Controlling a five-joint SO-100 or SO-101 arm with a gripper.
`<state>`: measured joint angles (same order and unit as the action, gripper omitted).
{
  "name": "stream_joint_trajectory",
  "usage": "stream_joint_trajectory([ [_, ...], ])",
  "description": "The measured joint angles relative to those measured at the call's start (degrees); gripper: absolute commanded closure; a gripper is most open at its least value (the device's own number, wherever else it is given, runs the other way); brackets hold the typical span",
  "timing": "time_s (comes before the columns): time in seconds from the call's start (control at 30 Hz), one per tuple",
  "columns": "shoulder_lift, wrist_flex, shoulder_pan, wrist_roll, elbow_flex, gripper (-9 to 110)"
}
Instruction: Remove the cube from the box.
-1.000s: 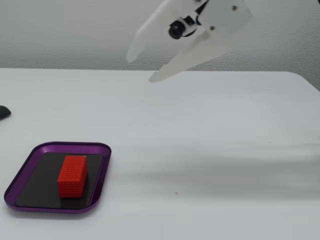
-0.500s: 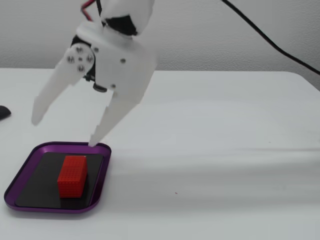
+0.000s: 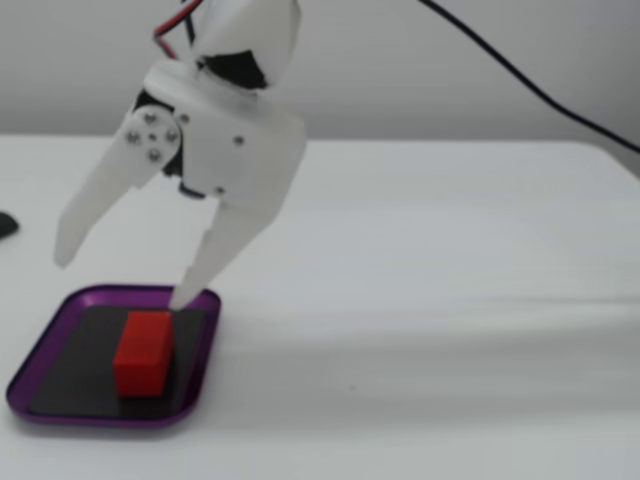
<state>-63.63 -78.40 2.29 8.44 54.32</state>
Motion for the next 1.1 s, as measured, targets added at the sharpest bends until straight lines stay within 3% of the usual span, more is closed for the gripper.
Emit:
stream_joint_trajectory([
  [0.6, 6.7, 6.6, 0.1, -0.2, 2.3, 78],
  [0.9, 7.3, 7.0, 0.2, -0.2, 2.3, 102],
  [1.1, 7.4, 7.1, 0.2, -0.1, 2.3, 102],
])
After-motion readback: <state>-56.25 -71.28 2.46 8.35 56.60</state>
